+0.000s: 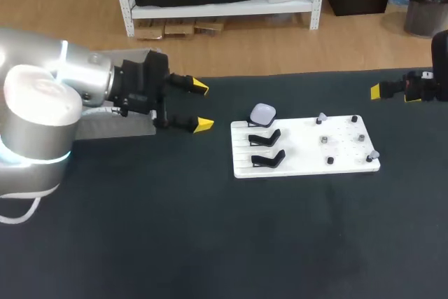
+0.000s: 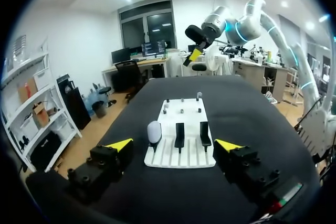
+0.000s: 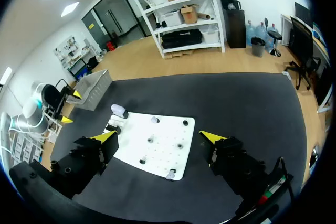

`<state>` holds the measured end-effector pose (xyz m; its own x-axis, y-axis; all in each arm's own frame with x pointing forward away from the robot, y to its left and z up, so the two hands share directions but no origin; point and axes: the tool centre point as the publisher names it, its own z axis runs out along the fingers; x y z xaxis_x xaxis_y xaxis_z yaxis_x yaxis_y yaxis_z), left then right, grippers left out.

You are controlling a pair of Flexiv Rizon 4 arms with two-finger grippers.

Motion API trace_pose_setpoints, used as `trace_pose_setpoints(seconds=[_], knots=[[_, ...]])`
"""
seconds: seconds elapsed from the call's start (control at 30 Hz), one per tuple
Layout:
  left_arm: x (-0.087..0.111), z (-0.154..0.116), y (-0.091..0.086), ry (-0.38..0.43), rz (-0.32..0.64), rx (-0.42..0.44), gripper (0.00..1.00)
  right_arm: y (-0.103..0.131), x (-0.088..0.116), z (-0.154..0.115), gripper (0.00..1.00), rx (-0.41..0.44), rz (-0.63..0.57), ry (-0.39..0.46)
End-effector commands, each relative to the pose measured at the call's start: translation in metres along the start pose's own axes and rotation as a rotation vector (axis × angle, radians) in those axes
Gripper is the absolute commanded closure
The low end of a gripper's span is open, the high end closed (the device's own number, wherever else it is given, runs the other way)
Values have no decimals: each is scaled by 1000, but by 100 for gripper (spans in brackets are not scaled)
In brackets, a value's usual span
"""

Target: Pick up each earbud case from the left stands, insert the matching earbuds, close the lid, and place the case in the box.

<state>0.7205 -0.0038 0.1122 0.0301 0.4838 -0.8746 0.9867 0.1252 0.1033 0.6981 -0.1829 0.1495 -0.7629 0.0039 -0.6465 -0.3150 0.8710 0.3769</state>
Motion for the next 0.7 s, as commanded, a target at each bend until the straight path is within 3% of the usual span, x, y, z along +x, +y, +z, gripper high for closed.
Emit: trace_pose_setpoints(seconds=[0.03, 0.4, 0.7], knots=[[0, 15, 15, 6, -9, 24, 0, -1, 0, 0, 0, -3, -1, 1], [13, 54, 27, 49, -74, -4, 0, -1, 0, 0, 0, -3, -1, 1], [20, 86, 32, 26, -98, 3, 0, -1, 0, 0, 0, -3, -1, 1]])
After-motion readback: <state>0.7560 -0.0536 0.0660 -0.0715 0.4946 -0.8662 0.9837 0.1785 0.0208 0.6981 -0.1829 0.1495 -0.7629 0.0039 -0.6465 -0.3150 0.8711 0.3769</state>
